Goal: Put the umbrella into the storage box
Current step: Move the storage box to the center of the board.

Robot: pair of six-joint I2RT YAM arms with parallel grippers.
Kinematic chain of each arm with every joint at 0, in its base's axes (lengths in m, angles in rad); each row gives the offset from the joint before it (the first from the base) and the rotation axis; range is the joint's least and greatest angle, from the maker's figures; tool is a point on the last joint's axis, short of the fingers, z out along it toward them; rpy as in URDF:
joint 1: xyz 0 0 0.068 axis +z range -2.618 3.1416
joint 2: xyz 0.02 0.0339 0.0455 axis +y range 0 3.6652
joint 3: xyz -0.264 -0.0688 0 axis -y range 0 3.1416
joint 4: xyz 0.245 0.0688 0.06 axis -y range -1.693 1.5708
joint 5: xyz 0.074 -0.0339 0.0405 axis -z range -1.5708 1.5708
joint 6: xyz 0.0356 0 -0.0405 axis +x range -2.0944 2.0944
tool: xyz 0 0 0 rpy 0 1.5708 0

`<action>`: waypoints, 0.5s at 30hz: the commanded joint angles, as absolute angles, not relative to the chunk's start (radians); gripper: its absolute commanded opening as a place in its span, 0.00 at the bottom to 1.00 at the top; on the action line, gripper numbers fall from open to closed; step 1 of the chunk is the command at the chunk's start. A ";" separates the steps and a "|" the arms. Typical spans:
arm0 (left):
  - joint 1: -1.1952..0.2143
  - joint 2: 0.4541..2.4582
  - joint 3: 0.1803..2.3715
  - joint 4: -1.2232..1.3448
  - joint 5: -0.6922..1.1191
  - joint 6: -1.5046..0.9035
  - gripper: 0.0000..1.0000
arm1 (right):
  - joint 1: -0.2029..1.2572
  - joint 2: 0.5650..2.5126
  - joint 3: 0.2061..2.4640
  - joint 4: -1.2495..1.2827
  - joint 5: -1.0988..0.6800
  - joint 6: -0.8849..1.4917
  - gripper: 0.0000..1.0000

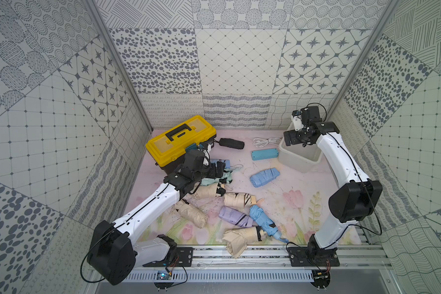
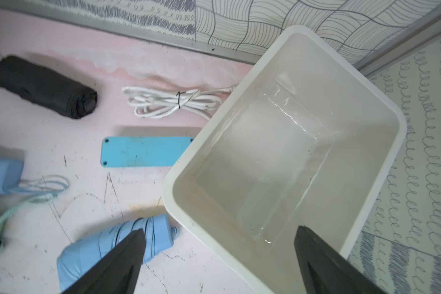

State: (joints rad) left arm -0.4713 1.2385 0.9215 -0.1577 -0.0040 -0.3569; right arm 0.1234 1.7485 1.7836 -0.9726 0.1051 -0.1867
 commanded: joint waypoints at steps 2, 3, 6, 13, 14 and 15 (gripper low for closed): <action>-0.521 1.230 0.878 -0.049 -0.030 -0.406 0.99 | 0.130 1.734 1.695 -1.058 0.087 -0.451 0.95; -0.526 1.228 0.871 -0.042 -0.038 -0.412 0.99 | 0.126 1.729 1.681 -1.068 0.093 -0.473 0.95; -0.534 1.225 0.854 -0.011 -0.044 -0.411 0.99 | 0.123 1.743 1.671 -1.100 0.120 -0.527 0.94; -0.550 1.248 0.869 0.014 -0.044 -0.377 0.99 | 0.121 1.818 1.707 -1.137 0.193 -0.581 0.74; -0.552 1.250 0.872 0.014 -0.044 -0.376 0.99 | 0.122 1.828 1.711 -1.137 0.200 -0.586 0.69; -0.551 1.252 0.875 0.014 -0.044 -0.376 0.99 | 0.120 1.839 1.717 -1.137 0.207 -0.587 0.64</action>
State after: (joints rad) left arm -0.5453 1.2438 0.8597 -0.0635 -0.0303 -0.3889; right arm 0.1226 1.8038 1.6875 -1.1263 0.1707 -0.5480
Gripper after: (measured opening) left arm 0.992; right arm 0.674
